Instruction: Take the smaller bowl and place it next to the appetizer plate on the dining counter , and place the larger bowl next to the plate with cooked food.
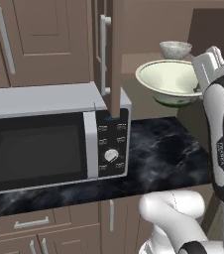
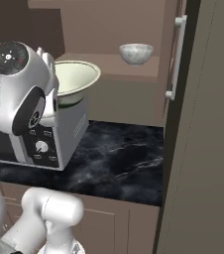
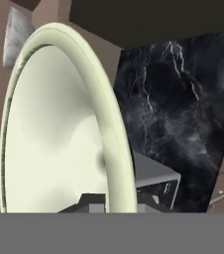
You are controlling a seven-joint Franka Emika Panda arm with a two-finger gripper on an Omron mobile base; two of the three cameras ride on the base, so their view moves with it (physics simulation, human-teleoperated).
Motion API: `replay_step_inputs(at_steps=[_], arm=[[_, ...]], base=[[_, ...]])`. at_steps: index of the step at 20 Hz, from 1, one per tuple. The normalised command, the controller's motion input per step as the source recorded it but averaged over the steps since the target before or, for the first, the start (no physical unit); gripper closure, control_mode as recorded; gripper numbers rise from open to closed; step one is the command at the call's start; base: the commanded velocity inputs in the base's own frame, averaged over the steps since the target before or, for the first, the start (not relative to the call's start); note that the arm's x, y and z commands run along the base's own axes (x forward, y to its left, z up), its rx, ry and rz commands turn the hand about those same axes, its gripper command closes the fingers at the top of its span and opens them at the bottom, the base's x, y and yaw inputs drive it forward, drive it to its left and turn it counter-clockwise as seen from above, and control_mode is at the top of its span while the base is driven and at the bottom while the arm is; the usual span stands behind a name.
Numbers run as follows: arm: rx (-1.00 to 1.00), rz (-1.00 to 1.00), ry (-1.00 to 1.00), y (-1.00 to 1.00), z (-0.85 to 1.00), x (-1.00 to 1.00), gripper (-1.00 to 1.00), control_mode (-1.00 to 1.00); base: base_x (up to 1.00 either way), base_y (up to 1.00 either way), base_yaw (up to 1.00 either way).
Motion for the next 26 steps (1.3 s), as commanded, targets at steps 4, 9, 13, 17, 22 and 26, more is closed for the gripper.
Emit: replay_step_inputs(at_steps=[4, 9, 13, 17, 22, 26], arm=[[0.04, 0.00, -0.02, 0.04, -0.08, -0.77, 1.00, -1.00], [0.02, 0.00, -0.03, 0.00, 0.00, -0.20, 1.00, 1.00], [0.00, 0.00, 0.00, 0.00, 0.00, 0.00, 1.00, 1.00], [0.00, 0.00, 0.00, 0.00, 0.00, 0.00, 1.00, 1.00], [0.00, 0.00, 0.00, 0.00, 0.00, 0.00, 1.00, 1.00], [0.00, 0.00, 0.00, 0.00, 0.00, 0.00, 1.00, 1.00]], base=[[0.00, 0.00, 0.00], [-0.80, 0.00, 0.00], [-1.00, 0.07, 0.00], [-1.00, 0.23, 0.00], [-1.00, 0.09, -0.01], [-0.15, 0.00, -0.73]])
